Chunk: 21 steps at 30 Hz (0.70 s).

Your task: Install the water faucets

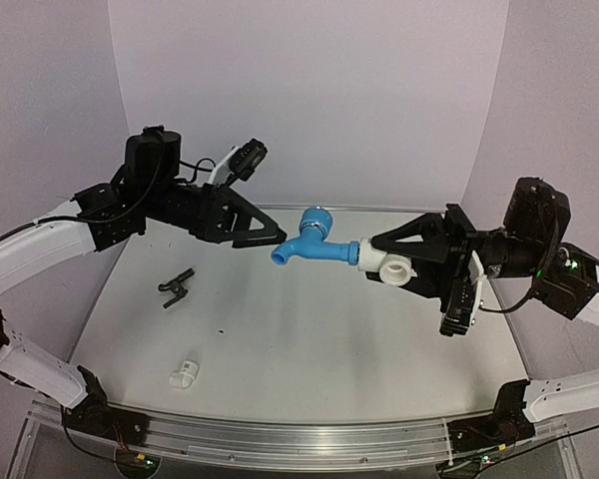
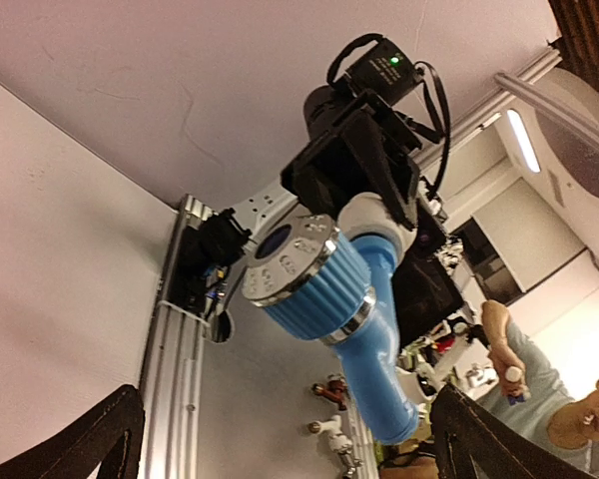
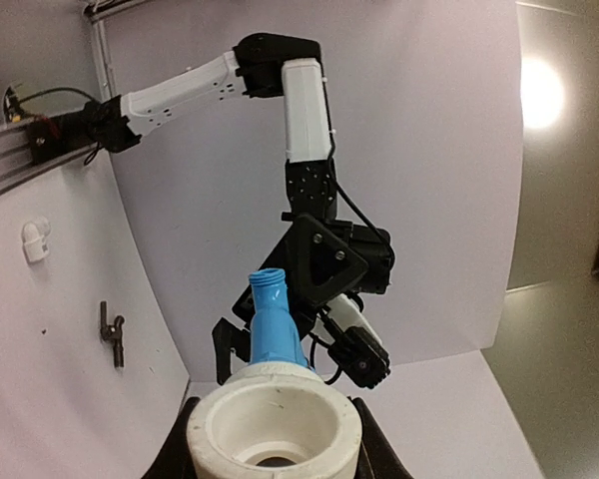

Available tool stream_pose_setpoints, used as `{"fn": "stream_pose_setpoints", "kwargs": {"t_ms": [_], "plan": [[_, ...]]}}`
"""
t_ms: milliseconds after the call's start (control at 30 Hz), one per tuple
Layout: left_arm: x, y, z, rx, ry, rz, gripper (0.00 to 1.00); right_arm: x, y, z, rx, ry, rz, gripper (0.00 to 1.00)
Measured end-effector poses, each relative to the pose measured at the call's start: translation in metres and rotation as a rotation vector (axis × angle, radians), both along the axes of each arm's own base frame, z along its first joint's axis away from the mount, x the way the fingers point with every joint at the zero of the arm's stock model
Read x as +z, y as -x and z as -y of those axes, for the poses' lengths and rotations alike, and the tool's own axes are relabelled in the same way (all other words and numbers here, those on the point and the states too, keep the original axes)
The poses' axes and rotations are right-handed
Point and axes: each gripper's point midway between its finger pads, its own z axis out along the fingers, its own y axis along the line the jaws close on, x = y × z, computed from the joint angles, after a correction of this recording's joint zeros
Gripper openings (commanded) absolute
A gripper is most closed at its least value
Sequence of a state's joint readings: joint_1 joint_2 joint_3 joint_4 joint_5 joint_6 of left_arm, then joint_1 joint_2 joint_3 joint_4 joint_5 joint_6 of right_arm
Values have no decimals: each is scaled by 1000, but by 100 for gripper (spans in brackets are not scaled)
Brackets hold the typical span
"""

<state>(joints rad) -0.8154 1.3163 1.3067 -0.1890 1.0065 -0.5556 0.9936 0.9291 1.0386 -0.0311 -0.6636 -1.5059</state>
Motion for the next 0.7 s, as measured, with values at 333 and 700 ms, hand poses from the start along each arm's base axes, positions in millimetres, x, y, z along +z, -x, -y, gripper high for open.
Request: {"fn": "stream_pose_setpoints", "kwargs": {"t_ms": [333,700], "plan": [[-11,19,16,-240,25,-181,95,-23,-1,-9,36,70,193,0],[-16,46,27,-354,19,-175,43,-34,-3,-18,56,96,155,0]]}}
